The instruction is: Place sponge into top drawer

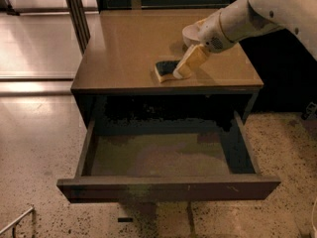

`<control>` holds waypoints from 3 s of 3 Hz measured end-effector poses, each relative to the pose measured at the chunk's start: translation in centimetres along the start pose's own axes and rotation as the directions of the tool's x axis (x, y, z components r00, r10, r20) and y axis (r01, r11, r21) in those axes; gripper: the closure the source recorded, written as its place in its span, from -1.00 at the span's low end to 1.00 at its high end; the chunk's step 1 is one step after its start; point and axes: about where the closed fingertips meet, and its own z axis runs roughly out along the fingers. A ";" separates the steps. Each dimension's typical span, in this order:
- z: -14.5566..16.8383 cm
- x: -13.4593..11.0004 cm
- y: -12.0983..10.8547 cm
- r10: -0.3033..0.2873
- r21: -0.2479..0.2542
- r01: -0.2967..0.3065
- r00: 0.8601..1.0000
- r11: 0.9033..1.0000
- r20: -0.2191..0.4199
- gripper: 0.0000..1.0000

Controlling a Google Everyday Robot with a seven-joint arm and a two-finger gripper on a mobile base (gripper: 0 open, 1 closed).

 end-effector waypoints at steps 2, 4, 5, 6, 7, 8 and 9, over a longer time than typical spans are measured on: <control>4.6 0.2 -1.4 0.060 -0.041 -0.060 0.998 0.997 0.017 -1.00; 7.8 1.4 -1.2 0.108 -0.095 -0.110 0.994 0.989 -0.027 -1.00; 8.7 2.1 -0.7 0.118 -0.114 -0.123 0.992 0.986 -0.048 -1.00; 9.2 2.7 -0.3 0.122 -0.128 -0.130 0.990 0.983 -0.068 -1.00; 9.6 3.6 0.1 0.127 -0.142 -0.139 0.988 0.980 -0.093 -0.66; 9.5 3.6 0.1 0.127 -0.142 -0.139 0.988 0.980 -0.093 -0.21; 8.5 3.9 0.5 0.119 -0.146 -0.132 0.988 0.980 -0.094 0.26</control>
Offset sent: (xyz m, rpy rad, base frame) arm 0.0545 0.0268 -0.0396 0.0746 0.0989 -0.0213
